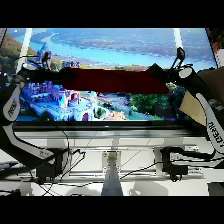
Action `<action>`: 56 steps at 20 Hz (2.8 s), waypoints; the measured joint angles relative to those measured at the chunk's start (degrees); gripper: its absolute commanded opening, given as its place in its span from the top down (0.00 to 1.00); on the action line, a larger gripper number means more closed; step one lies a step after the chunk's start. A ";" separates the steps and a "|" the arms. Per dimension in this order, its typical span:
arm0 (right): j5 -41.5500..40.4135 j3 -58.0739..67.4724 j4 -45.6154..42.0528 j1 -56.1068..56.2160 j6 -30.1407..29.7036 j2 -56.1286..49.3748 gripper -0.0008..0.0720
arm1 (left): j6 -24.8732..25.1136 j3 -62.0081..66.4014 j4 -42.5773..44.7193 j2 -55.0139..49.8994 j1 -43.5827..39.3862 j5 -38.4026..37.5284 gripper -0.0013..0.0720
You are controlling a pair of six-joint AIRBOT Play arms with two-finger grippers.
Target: Fold the clothes and pants, and hang the long-sleeved shirts on hangers.
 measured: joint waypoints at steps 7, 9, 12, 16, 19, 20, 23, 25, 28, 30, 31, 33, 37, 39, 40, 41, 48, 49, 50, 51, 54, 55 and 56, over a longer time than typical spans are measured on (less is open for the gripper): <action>-3.30 5.53 -1.73 11.43 -0.83 -0.20 0.97 | 1.64 5.20 9.57 1.95 -3.85 -3.21 0.96; -4.11 6.93 -2.36 14.78 -0.83 -0.79 0.97 | 0.24 7.41 16.74 5.92 -3.65 -7.54 0.96; -4.96 9.55 -2.43 20.70 -0.17 -3.37 0.97 | -0.87 9.55 24.33 15.13 -2.73 -15.17 0.96; -5.42 16.02 -1.07 30.56 3.50 -10.47 0.97 | -1.33 10.47 26.34 27.23 -2.05 -23.04 0.96; -5.38 23.63 -0.28 38.18 6.73 -17.20 0.97 | -1.92 10.69 21.14 33.57 -1.95 -25.42 0.96; -5.38 26.23 -0.15 40.30 7.72 -19.23 0.97 | -2.03 10.73 19.26 34.88 -1.92 -25.86 0.96; -5.33 32.85 0.02 45.75 11.08 -23.91 0.97 | -2.86 10.75 15.65 36.81 -2.01 -26.58 0.96; -4.94 35.58 -0.24 47.93 12.57 -25.40 0.97 | -3.89 10.75 14.47 36.57 -2.19 -26.73 0.96; -0.44 38.14 -4.85 47.39 13.57 -26.18 0.97 | -5.40 10.62 12.81 34.29 -3.15 -26.67 0.96; 6.49 39.15 -10.78 44.06 13.90 -26.16 0.97 | -6.32 10.49 10.73 31.39 -4.83 -25.46 0.96; 10.12 39.47 -14.34 41.64 14.01 -25.97 0.98 | -6.54 10.45 9.25 29.70 -6.08 -24.50 0.96; 17.62 39.87 -21.00 35.23 14.19 -25.20 0.98 | -6.82 10.40 5.49 25.62 -9.77 -20.98 0.96; 29.70 40.17 -28.20 19.41 13.57 -23.23 0.97 | -6.60 10.40 -3.56 15.67 -21.51 -7.76 0.54; 34.47 40.24 -29.57 11.74 10.69 -22.51 0.97 | -5.99 10.38 -6.27 11.13 -27.10 -0.09 0.02; 36.63 40.22 -29.68 8.11 8.59 -22.34 0.85 | -5.81 10.38 -7.91 9.16 -29.55 3.23 0.02; 38.34 40.04 -29.59 4.85 6.69 -22.21 0.61 | -5.49 10.38 -9.05 7.72 -31.34 5.53 0.02; 42.53 34.80 -11.91 -8.52 -1.40 -24.81 0.21 | -1.66 10.38 -11.61 6.01 -30.42 10.14 0.02; 42.60 33.59 -7.74 -8.41 -2.58 -25.77 0.21 | -0.72 10.38 -11.67 6.58 -28.89 9.07 0.02; 42.42 32.33 -3.76 -7.67 -3.69 -26.86 0.21 | -0.15 10.38 -11.39 7.13 -27.28 7.69 0.03; 41.51 31.15 -0.52 -6.40 -4.50 -28.09 0.21 | 0.55 10.38 -10.71 7.80 -25.40 6.05 0.03; 39.56 29.22 7.58 -0.42 -5.81 -31.21 0.30 | 1.42 10.38 -6.67 10.45 -19.47 0.37 0.04; 38.60 28.89 9.73 2.10 -5.99 -32.06 0.34 | 1.57 10.38 -4.85 11.58 -17.38 -1.49 0.04; 37.48 28.74 10.95 4.48 -6.23 -32.57 0.44 | 1.68 10.38 -2.51 12.96 -15.04 -3.85 0.04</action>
